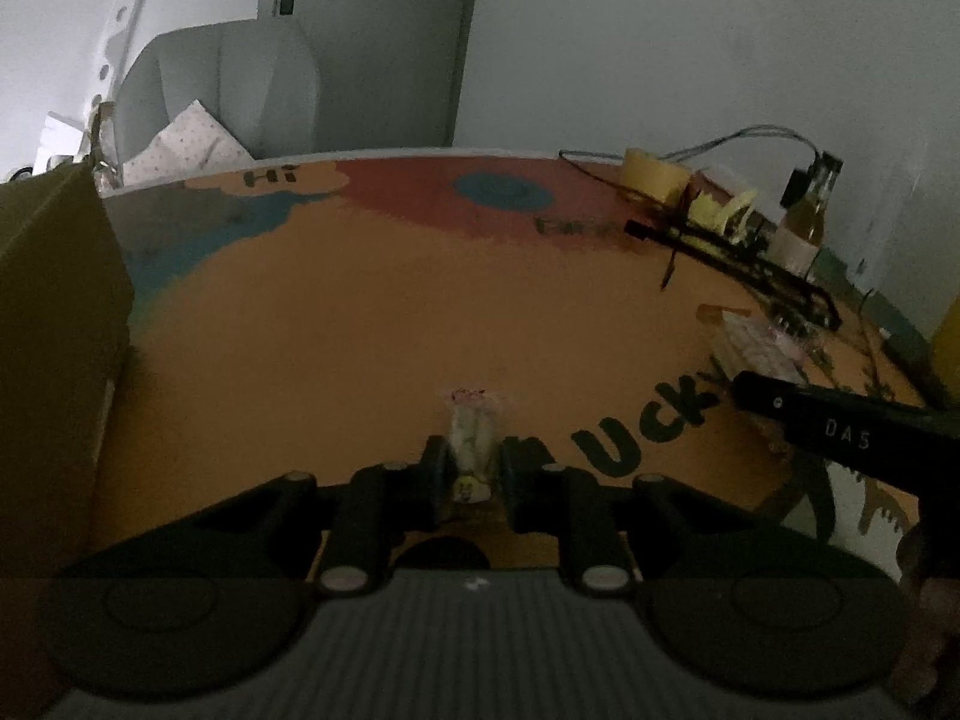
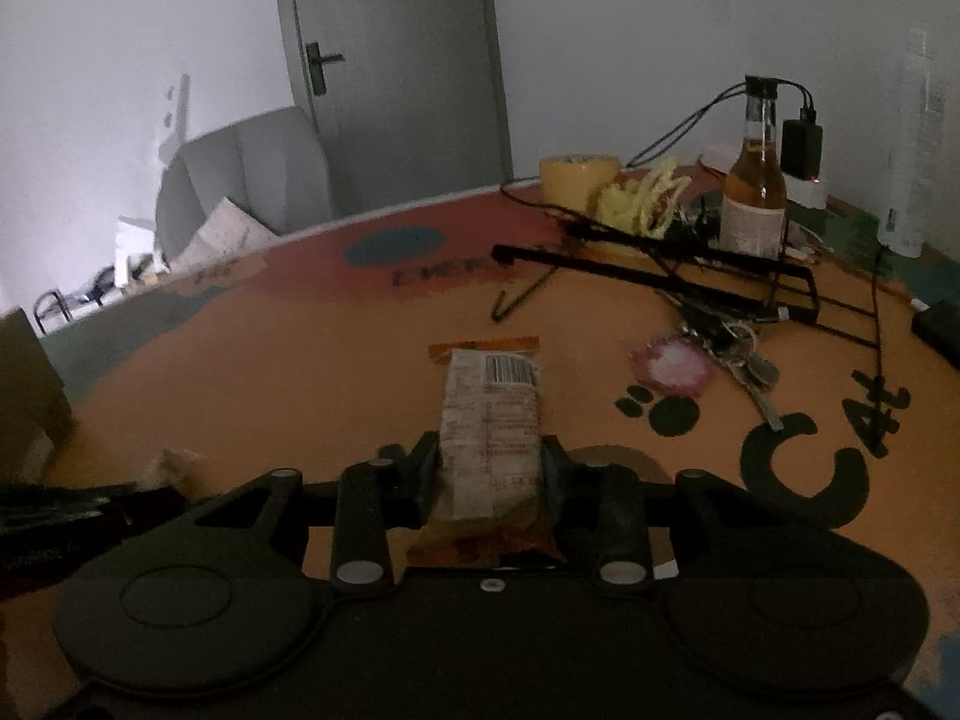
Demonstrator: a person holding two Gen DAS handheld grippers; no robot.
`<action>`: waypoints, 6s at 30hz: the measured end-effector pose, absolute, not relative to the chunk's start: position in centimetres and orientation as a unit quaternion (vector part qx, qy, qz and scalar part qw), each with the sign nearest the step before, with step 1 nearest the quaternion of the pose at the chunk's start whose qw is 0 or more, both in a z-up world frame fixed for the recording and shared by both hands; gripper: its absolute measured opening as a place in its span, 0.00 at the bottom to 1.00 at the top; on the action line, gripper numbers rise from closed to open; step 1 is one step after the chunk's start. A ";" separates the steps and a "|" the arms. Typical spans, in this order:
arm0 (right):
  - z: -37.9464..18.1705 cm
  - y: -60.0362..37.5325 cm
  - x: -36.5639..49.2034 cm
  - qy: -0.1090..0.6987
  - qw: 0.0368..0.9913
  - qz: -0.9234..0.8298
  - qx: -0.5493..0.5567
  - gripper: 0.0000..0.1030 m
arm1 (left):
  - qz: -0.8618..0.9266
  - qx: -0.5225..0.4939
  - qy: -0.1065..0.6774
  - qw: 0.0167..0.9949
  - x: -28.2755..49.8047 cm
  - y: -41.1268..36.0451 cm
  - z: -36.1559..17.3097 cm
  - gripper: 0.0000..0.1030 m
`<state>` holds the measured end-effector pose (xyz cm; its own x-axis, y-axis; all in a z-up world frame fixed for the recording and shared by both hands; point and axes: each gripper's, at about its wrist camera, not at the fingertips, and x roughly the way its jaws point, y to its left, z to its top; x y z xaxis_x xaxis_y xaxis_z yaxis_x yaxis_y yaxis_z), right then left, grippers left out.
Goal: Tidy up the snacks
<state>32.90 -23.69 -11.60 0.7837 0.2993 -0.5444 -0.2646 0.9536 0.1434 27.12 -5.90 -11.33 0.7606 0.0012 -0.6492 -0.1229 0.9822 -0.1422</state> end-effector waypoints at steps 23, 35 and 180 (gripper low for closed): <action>-4.7 -16.4 27.3 0.228 0.943 0.239 0.045 0.32 | 0.057 -0.122 0.234 0.963 19.6 0.0 -2.8 0.17; -3.3 -11.3 24.5 0.218 0.937 0.269 0.052 0.32 | 0.086 -0.133 0.203 0.966 14.1 5.8 -0.8 0.17; 5.1 -19.6 12.0 0.275 0.895 0.351 0.008 1.00 | 0.060 -0.067 0.258 0.962 -1.8 7.1 4.5 1.00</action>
